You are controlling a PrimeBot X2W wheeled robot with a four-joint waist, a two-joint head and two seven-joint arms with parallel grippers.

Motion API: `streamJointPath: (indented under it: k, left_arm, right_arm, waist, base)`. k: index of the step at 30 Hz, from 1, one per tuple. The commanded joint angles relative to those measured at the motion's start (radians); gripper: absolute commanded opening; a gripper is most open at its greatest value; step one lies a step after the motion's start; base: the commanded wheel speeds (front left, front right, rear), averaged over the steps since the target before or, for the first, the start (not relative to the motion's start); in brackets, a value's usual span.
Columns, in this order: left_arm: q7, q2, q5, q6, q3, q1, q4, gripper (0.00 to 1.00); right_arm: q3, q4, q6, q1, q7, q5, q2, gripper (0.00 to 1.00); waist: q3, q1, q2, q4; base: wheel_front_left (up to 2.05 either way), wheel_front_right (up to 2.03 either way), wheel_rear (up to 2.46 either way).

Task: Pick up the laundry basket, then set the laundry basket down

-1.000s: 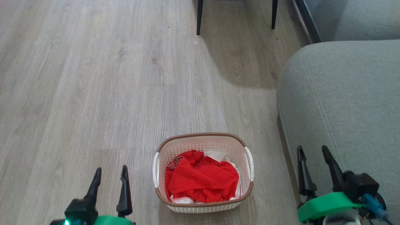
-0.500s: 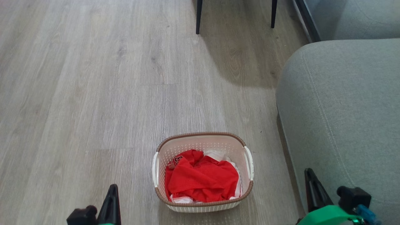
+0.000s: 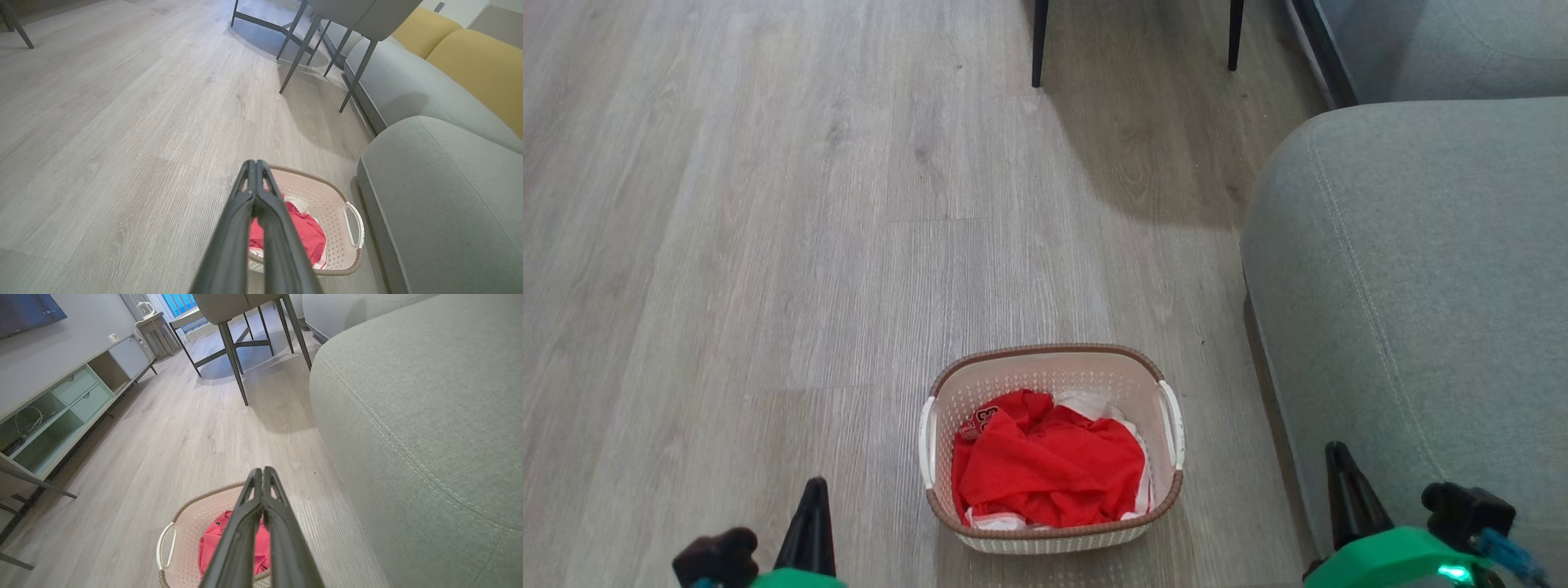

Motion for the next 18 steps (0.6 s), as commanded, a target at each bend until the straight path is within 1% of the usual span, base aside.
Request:
streamJointPath:
  k: [1, 18]
  left_arm:
    - [0.003, 0.012, -0.029, -0.008, 0.019, -0.047, -0.026, 0.00]
    - [0.043, 0.019, -0.229, -0.037, 0.045, -0.094, -0.006, 0.00]
  right_arm:
    - [-0.008, -0.025, 0.000, -0.049, 0.009, 0.030, -0.016, 0.00]
    - [-0.027, -0.007, 0.000, -0.083, 0.050, 0.222, -0.024, 0.00]
  waist:
    - [0.000, 0.0000, -0.0001, 0.000]
    - [0.004, 0.0000, -0.0001, -0.006]
  base:
    - [0.00, 0.00, 0.00]
    - [0.00, 0.00, 0.00]
